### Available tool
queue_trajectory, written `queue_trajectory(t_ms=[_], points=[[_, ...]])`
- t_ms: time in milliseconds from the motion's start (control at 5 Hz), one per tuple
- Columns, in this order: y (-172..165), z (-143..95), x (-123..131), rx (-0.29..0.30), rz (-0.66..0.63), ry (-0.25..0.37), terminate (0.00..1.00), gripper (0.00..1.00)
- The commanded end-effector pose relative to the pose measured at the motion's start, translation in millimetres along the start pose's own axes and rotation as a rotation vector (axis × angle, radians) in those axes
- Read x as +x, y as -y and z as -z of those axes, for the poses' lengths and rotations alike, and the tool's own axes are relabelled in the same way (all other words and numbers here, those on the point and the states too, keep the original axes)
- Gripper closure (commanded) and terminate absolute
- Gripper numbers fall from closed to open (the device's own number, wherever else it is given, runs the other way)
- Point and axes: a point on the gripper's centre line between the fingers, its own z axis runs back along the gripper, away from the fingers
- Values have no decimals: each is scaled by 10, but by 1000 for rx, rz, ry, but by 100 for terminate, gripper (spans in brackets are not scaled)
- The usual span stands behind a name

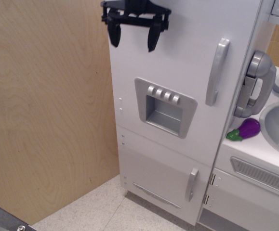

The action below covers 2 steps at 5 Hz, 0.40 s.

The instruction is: Close fridge

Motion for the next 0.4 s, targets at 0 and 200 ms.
queue_trajectory(t_ms=[0,200], points=[[-130,-290,-124,-4,41,60,0,0],[-130,-290,-124,-4,41,60,100,0]])
